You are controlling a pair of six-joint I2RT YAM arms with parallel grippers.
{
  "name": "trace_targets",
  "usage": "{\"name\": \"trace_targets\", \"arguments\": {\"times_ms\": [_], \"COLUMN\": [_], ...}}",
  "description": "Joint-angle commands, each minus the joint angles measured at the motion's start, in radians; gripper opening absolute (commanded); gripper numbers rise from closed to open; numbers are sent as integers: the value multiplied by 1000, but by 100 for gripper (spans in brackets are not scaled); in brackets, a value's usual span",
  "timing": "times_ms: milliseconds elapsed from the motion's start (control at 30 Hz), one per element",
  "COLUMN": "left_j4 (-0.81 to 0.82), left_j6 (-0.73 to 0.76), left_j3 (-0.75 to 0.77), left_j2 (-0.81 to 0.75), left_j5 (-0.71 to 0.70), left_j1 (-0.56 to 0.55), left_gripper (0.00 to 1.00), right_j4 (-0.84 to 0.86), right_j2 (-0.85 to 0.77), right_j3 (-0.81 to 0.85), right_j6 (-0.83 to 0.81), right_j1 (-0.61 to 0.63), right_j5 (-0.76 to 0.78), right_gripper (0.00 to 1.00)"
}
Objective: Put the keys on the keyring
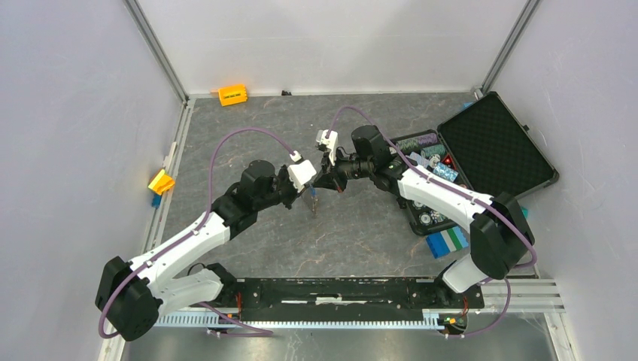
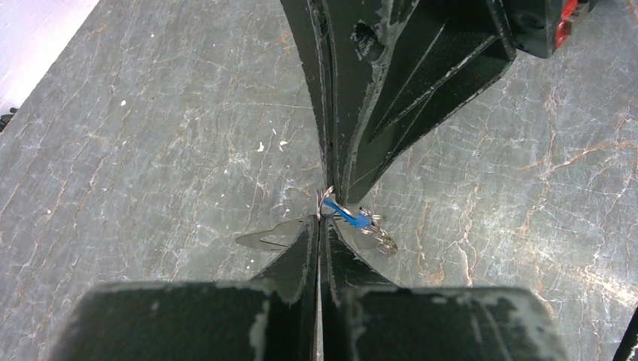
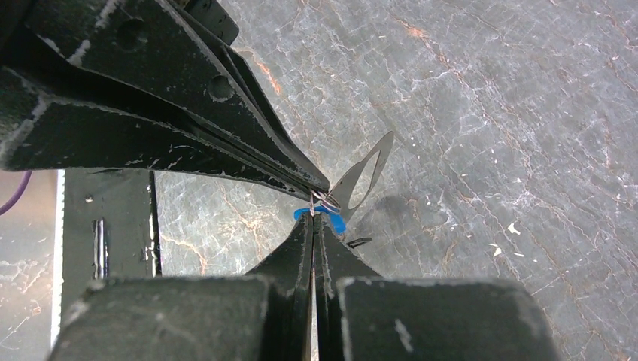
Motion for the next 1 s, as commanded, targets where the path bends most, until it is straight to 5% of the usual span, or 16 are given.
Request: {"name": "trace_targets", "arguments": {"times_ms": [0,967], "left_j4": [56,76], "left_j6": [18,157], "left_j3": [4,-62], "left_j2": [-26,-68], "left_j5": [10,122], "left_j1": [-5,-16], "left_gripper": [2,2], "right_j4": [22,38], "right_j2": [-3,11], "right_j3": [28,26], "right_j6": [-3,38], "right_j1": [-3,-24], "right_j5": [37,3], "right_gripper": [0,0]}}
